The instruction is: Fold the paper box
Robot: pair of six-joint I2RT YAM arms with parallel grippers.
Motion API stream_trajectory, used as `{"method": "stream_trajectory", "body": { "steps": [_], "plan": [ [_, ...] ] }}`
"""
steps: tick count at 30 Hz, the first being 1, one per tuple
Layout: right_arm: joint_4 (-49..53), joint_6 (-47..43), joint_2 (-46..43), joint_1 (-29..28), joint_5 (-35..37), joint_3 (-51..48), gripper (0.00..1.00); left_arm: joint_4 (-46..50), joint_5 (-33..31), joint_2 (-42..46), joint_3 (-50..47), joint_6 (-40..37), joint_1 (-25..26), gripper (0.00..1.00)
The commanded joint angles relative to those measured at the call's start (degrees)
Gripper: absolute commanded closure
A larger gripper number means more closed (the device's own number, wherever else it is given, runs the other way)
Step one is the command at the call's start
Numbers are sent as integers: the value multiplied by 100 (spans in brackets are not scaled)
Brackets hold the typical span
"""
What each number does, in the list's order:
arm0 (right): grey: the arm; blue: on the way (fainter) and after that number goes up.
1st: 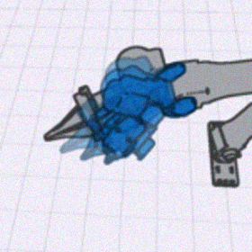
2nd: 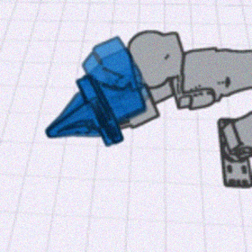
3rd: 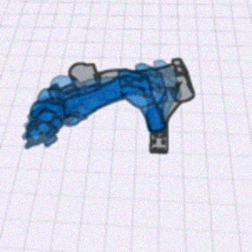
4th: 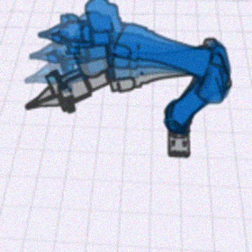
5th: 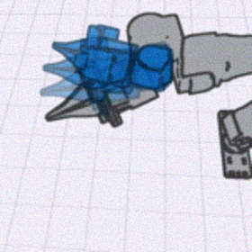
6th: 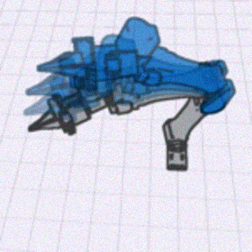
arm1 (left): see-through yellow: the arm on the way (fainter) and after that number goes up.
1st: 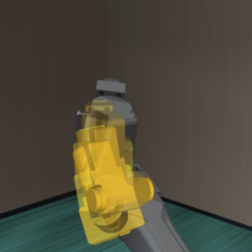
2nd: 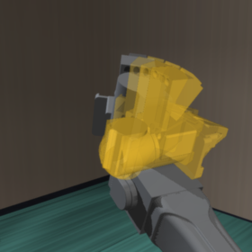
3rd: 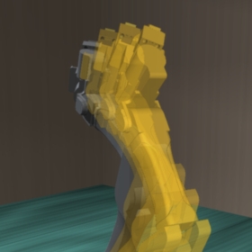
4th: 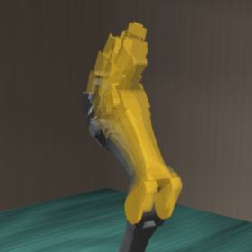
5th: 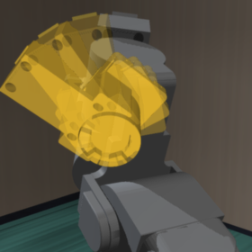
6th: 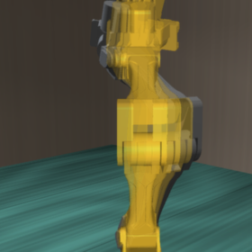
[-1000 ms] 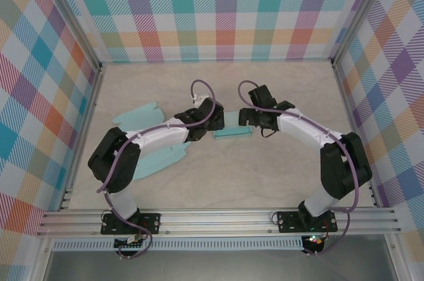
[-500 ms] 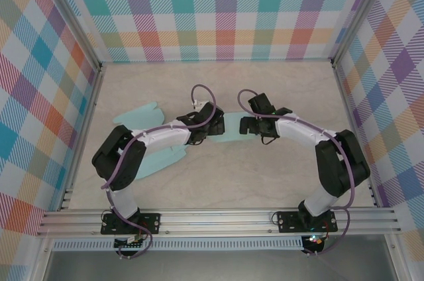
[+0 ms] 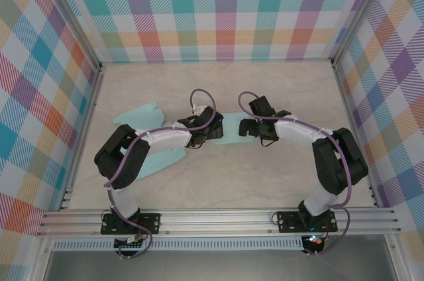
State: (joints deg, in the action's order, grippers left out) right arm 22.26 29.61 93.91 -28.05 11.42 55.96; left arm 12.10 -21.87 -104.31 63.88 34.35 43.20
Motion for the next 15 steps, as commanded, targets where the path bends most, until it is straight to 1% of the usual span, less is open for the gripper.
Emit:
{"method": "stream_trajectory", "body": {
  "steps": [1,6,9,12,13,15],
  "plan": [
    [206,-45,-197,10,-126,-88,0,34,35,160,-56,47,-27,0],
    [142,-248,-636,17,-286,-46,0,-54,119,488,56,-111,-22,4],
    [-57,-323,-943,58,-542,-134,0,-203,279,636,128,-206,-48,7],
    [-421,-218,-1192,265,-1024,-348,0,-290,506,575,274,-286,-142,12],
    [-539,-134,-1246,384,-1239,-425,0,-296,593,515,336,-309,-197,15],
    [-756,10,-1286,631,-1661,-576,0,-329,712,391,428,-341,-287,16]
  ]
}}
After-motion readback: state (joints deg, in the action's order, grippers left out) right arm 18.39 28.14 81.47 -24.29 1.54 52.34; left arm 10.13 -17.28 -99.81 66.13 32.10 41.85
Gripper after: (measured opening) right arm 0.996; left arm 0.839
